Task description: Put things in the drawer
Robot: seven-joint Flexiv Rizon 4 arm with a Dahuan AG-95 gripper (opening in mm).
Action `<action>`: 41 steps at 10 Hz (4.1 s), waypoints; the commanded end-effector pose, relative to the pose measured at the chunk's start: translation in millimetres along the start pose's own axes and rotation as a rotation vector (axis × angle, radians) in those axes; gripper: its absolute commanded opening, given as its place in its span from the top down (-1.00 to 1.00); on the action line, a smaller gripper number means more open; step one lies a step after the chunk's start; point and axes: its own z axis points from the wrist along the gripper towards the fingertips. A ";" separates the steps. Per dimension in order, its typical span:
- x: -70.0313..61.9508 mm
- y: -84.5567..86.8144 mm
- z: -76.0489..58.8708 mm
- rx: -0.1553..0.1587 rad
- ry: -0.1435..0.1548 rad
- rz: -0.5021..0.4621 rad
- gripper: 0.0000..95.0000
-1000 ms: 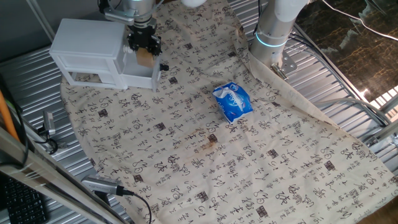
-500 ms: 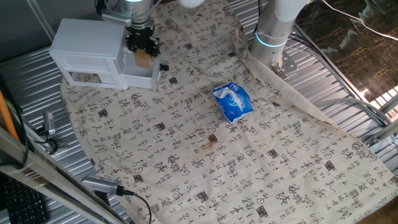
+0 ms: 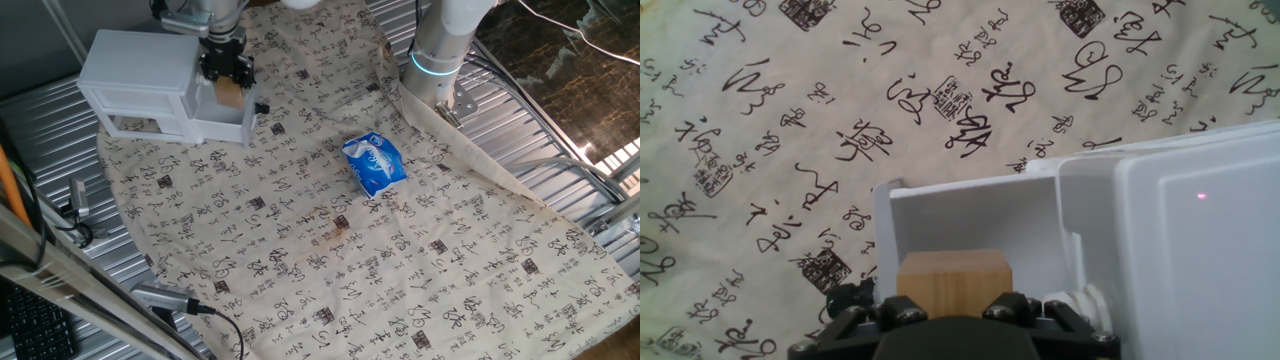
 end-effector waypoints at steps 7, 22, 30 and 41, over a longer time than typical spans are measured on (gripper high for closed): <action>-6.6 1.9 -8.6 -0.003 0.011 0.031 1.00; 10.0 -20.2 -21.3 -0.068 -0.082 0.988 1.00; -13.7 -15.6 -28.9 -0.099 -0.080 1.070 1.00; -5.5 -8.6 -10.8 -0.094 -0.076 1.090 1.00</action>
